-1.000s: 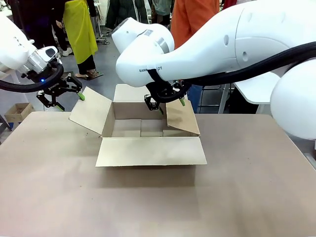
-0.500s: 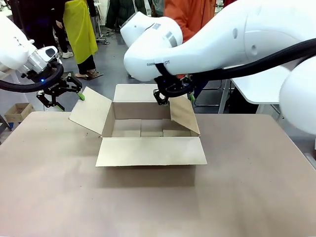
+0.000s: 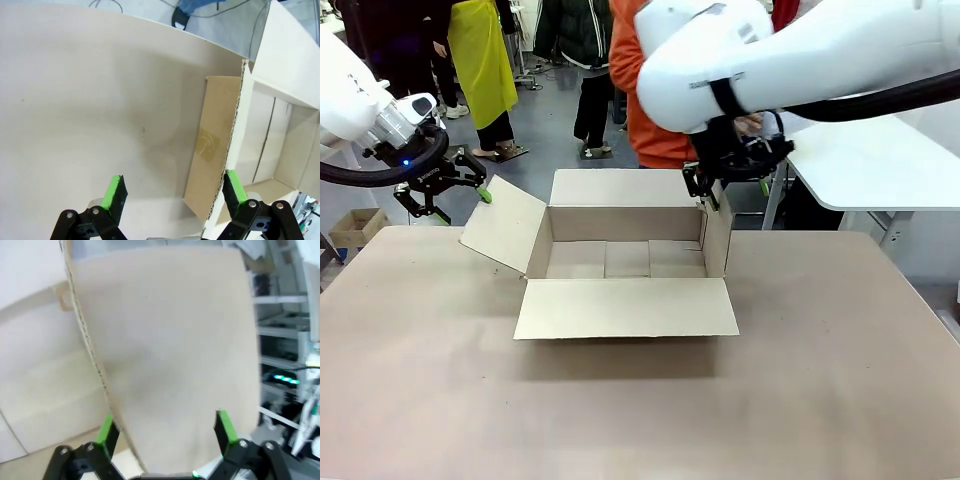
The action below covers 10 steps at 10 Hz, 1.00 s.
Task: Pack the gift set into the box.
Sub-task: Place both hands on the side flaps of the Package Box and spread them outward.
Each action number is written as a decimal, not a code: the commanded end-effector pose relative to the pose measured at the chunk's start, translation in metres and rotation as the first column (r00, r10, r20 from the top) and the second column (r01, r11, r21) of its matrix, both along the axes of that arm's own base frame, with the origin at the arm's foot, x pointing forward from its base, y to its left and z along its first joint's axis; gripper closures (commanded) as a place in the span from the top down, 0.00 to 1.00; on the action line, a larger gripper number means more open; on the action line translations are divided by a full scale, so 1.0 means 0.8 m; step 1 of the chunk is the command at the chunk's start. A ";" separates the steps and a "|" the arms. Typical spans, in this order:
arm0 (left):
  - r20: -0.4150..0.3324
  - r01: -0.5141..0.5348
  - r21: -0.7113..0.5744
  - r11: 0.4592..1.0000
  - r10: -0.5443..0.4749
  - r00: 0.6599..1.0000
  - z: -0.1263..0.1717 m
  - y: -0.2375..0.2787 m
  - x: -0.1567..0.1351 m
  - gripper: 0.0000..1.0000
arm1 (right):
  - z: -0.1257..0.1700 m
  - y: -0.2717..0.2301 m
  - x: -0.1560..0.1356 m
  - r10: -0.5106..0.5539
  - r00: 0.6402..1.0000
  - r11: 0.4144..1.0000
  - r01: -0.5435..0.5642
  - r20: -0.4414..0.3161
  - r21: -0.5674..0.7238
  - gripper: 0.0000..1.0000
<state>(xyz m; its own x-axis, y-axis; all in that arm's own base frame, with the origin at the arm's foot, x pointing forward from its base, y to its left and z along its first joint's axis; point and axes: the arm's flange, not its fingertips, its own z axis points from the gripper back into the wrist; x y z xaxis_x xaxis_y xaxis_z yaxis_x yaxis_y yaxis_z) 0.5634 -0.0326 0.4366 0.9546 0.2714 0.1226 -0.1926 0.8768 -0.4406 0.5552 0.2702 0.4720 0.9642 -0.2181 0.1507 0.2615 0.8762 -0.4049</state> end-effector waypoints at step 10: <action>0.000 -0.015 0.017 1.000 0.015 1.000 0.002 0.000 -0.003 1.00 | -0.027 -0.110 -0.001 -0.004 0.989 0.948 -0.044 0.147 0.316 1.00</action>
